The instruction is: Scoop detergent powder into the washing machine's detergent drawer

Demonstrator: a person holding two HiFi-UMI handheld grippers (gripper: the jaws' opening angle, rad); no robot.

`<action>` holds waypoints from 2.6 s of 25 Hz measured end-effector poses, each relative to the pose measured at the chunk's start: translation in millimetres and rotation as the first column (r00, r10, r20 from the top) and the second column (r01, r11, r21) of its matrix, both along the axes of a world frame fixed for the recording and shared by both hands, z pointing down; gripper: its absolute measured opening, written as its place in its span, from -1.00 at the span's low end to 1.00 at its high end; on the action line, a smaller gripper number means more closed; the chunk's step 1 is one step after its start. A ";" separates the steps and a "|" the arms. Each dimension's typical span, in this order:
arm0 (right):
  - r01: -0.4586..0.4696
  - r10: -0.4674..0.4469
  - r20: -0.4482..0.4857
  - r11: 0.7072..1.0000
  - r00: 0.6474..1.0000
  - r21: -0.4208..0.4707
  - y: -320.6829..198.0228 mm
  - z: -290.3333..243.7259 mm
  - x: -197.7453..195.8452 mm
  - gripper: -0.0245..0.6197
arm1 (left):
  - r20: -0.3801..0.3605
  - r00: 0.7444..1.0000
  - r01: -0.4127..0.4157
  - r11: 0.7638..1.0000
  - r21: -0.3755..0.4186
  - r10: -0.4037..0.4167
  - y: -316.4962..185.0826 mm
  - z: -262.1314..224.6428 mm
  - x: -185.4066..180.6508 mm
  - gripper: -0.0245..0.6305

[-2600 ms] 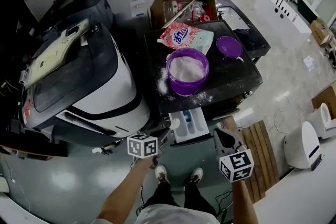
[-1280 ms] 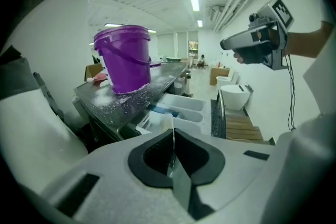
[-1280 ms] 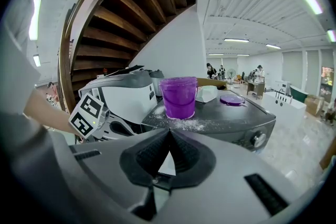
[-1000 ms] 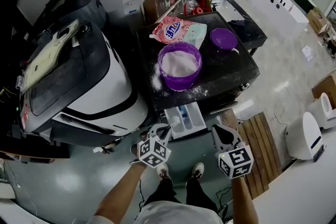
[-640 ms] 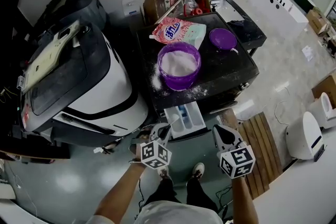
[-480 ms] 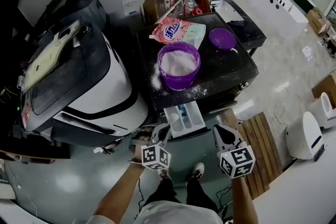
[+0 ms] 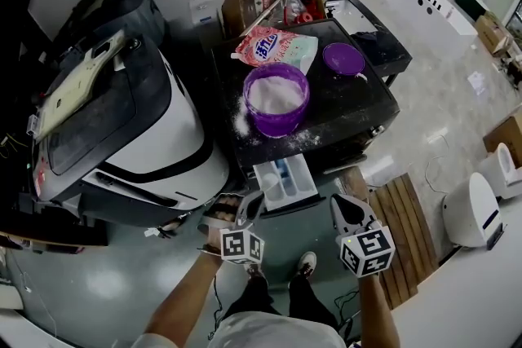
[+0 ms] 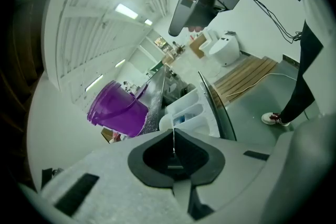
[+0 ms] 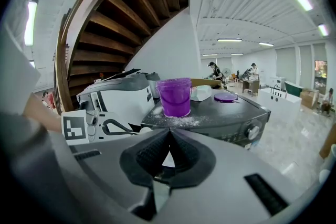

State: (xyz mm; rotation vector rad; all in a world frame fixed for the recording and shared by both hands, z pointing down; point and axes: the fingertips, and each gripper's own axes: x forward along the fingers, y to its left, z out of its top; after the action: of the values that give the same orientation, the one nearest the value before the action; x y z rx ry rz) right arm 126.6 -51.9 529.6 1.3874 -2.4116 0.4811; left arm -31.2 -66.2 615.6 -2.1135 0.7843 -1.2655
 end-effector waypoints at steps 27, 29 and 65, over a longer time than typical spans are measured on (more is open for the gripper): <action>0.011 -0.011 0.006 1.000 1.000 0.022 1.5 -16.9 0.1 -0.93 | -0.557 0.322 0.009 0.591 -0.806 -0.765 -17.0 -16.8 -21.6 -0.88; 0.016 -0.016 0.005 1.000 1.000 0.027 -0.1 -20.3 -1.1 -0.93 | -0.564 0.276 -0.016 0.583 -0.813 -0.778 -17.1 -21.8 -24.1 -0.88; 0.079 -0.037 -0.135 0.943 0.990 0.322 -51.1 -150.6 -0.2 -0.93 | -0.809 0.519 0.158 0.961 -0.228 -0.277 -28.3 -238.0 -46.0 -0.88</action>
State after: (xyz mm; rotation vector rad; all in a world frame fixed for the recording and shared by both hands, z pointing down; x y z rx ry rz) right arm 126.4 -103.1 379.0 1.4189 -2.4981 -0.0283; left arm -77.3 -94.5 377.6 -2.8015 1.4296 -0.2813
